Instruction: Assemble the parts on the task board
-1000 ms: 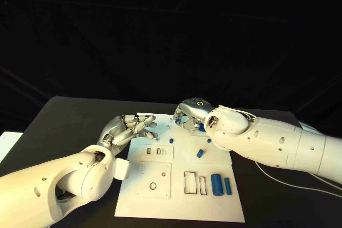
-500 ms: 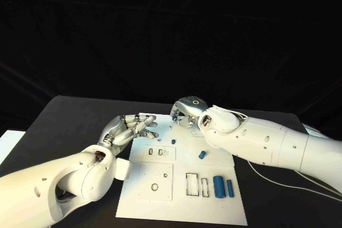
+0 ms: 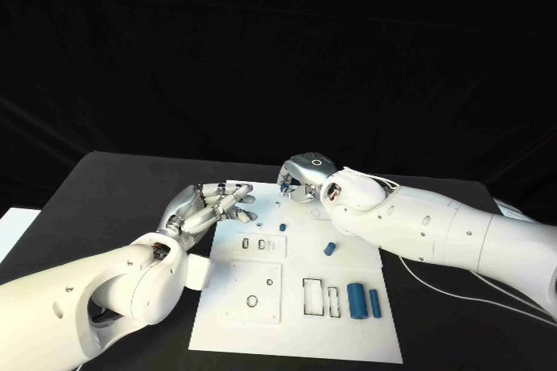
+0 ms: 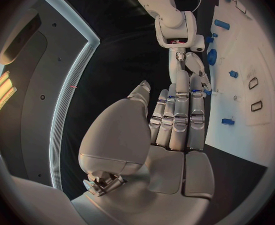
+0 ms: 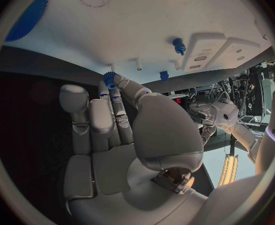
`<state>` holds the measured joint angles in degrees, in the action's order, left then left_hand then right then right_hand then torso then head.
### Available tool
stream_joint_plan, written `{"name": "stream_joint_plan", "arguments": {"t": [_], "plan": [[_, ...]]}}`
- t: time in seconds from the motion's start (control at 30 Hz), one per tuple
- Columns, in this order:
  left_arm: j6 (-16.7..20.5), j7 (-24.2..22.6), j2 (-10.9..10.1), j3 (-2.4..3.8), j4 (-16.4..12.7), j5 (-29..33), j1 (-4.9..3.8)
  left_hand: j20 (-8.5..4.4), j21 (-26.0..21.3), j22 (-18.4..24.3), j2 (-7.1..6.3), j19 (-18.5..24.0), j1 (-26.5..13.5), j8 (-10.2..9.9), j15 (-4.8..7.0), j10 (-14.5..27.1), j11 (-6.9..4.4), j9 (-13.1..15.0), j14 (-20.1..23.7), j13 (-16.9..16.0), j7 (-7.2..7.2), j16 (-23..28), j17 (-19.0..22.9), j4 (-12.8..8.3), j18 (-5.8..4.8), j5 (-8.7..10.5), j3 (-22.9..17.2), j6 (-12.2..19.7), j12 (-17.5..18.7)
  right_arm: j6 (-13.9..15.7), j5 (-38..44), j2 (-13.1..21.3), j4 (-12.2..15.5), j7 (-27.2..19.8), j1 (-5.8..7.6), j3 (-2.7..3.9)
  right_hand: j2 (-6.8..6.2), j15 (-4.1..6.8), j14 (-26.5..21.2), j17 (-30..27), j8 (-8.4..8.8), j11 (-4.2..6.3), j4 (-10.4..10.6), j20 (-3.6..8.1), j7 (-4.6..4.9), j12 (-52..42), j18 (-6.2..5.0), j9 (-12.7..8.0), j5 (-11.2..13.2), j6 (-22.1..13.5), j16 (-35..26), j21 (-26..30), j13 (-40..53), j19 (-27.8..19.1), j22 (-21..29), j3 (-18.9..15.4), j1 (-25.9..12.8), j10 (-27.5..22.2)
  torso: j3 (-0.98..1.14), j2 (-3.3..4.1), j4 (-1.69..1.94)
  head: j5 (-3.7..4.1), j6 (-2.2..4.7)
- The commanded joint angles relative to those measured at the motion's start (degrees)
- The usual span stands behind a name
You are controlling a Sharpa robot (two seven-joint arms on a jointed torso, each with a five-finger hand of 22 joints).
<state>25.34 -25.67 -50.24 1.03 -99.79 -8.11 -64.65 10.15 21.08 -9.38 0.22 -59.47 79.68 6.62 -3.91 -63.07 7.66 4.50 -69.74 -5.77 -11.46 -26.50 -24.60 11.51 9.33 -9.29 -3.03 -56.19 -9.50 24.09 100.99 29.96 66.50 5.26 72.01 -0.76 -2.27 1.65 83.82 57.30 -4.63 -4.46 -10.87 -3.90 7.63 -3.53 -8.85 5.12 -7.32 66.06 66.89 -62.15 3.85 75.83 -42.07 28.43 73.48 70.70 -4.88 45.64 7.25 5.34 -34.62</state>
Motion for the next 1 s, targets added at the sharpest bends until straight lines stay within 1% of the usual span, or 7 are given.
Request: {"name": "stream_joint_plan", "arguments": {"t": [0.03, 0.13, 0.3, 0.43, 0.73, 0.9, 1.0], "plan": [[-0.9, -0.4, 0.0, 0.06, -0.2, 0.0, -0.1, -0.04, 0.4, -0.1, 0.37, 0.4, 0.1, -0.2, 0.11, 0.3, 0.08, -0.1, 0.3, 0.1, -0.21, -0.4, -0.1, -0.2, 1.03, 0.29, 0.2, 0.1, 0.2, -1.7, 1.0, -0.2, -0.3, -0.2, -0.04, -0.03, 0.17, -0.09, 2.0, 0.1, -0.34, 0.97, 0.0, -0.19, -0.06, -0.3, 0.74, 0.1, 0.0, 0.4, 0.4, -0.2, 0.2, 0.1, -0.1, 0.4, 0.7, 1.6, -0.04, 0.03, 0.04, -0.12, -0.02], [-0.9, -0.2, 0.0, 0.06, -0.2, 0.0, -0.11, -0.04, 0.4, -0.1, 0.37, 0.4, 0.1, -0.2, 0.11, 0.3, 0.08, -0.1, 0.3, 0.1, -0.21, -0.4, -0.1, -0.2, 1.03, 0.29, 0.2, 0.1, 0.2, -2.1, 1.0, -0.4, -0.4, -0.6, -0.06, -0.04, 0.17, -0.09, 2.0, 0.1, -0.34, 0.97, 0.0, -0.19, -0.06, -0.3, 0.74, 0.1, 0.0, 0.4, 0.4, -0.2, 0.2, 0.1, -0.1, 0.4, 0.7, 1.6, -0.05, 0.05, 0.02, -0.15, -0.06], [-0.9, 0.0, 0.0, 0.06, -0.1, 0.0, -0.14, -0.03, 0.4, -0.1, 0.37, 0.4, 0.1, -0.2, 0.11, 0.3, 0.09, -0.1, 0.4, 0.1, -0.22, -0.5, -0.2, -0.2, 1.04, 0.3, 0.2, 0.1, 0.2, -2.5, 1.1, -0.6, -0.4, -1.0, -0.1, -0.06, 0.13, -0.1, 2.0, 0.2, -0.34, 0.96, 0.1, -0.19, -0.06, -0.3, 0.74, 0.1, 0.0, 0.4, 0.4, -0.3, 0.2, 0.1, -0.1, 0.4, 0.7, 1.6, -0.09, 0.09, 0.13, -0.14, -0.05], [-0.8, 0.1, 0.0, 0.06, -0.1, 0.0, -0.15, -0.03, 0.4, -0.1, 0.37, 0.4, 0.1, -0.2, 0.11, 0.3, 0.09, -0.1, 0.4, 0.1, -0.22, -0.5, -0.2, -0.2, 1.04, 0.3, 0.2, 0.1, 0.2, -2.5, 1.1, -0.5, -0.1, -1.3, -0.13, -0.07, 0.13, -0.11, 2.0, 0.2, -0.33, 0.95, 0.1, -0.2, -0.06, -0.3, 0.75, 0.1, 0.1, 0.4, 0.5, -0.3, 0.2, 0.1, -0.2, 0.4, 0.6, 1.6, -0.12, 0.09, 0.09, -0.18, -0.11], [-0.8, 0.1, 0.0, 0.06, 0.1, 0.0, -0.17, -0.03, 0.4, -0.1, 0.38, 0.4, 0.1, -0.2, 0.11, 0.4, 0.09, -0.1, 0.4, 0.1, -0.22, -0.5, -0.2, -0.2, 1.04, 0.31, 0.2, 0.1, 0.2, -1.7, 1.0, 0.1, 0.9, -1.4, -0.25, -0.09, 0.1, -0.13, 1.9, 0.3, -0.34, 0.96, 0.3, -0.21, -0.08, -0.3, 0.76, 0.1, 0.1, 0.5, 0.6, -0.5, 0.2, 0.0, -0.3, 0.4, 0.4, 1.6, -0.13, 0.15, 0.02, -0.25, -0.44], [-0.9, 0.1, 0.0, 0.06, 0.2, 0.0, -0.17, -0.02, 0.4, -0.1, 0.4, 0.4, 0.2, -0.2, 0.11, 0.4, 0.09, -0.1, 0.4, 0.1, -0.22, -0.5, -0.2, -0.3, 1.04, 0.32, 0.2, 0.1, 0.2, -1.5, 1.1, 0.3, 1.2, -1.2, -0.28, -0.09, 0.1, -0.13, 1.9, 0.3, -0.34, 0.96, 0.3, -0.21, -0.08, -0.3, 0.76, 0.1, 0.1, 0.5, 0.6, -0.5, 0.2, 0.0, -0.3, 0.4, 0.4, 1.6, -0.15, 0.14, 0.14, -0.2, -0.47], [-0.9, 0.1, 0.0, 0.06, 0.2, 0.0, -0.17, -0.02, 0.4, -0.1, 0.4, 0.4, 0.2, -0.2, 0.11, 0.4, 0.09, -0.1, 0.4, 0.1, -0.22, -0.5, -0.2, -0.3, 1.04, 0.32, 0.2, 0.1, 0.2, -1.4, 1.2, 0.5, 1.3, -1.0, -0.3, -0.09, 0.1, -0.13, 1.9, 0.3, -0.34, 0.96, 0.3, -0.21, -0.08, -0.3, 0.76, 0.1, 0.1, 0.5, 0.6, -0.5, 0.2, 0.0, -0.3, 0.4, 0.4, 1.6, -0.15, 0.17, 0.13, -0.22, -0.46]]}}
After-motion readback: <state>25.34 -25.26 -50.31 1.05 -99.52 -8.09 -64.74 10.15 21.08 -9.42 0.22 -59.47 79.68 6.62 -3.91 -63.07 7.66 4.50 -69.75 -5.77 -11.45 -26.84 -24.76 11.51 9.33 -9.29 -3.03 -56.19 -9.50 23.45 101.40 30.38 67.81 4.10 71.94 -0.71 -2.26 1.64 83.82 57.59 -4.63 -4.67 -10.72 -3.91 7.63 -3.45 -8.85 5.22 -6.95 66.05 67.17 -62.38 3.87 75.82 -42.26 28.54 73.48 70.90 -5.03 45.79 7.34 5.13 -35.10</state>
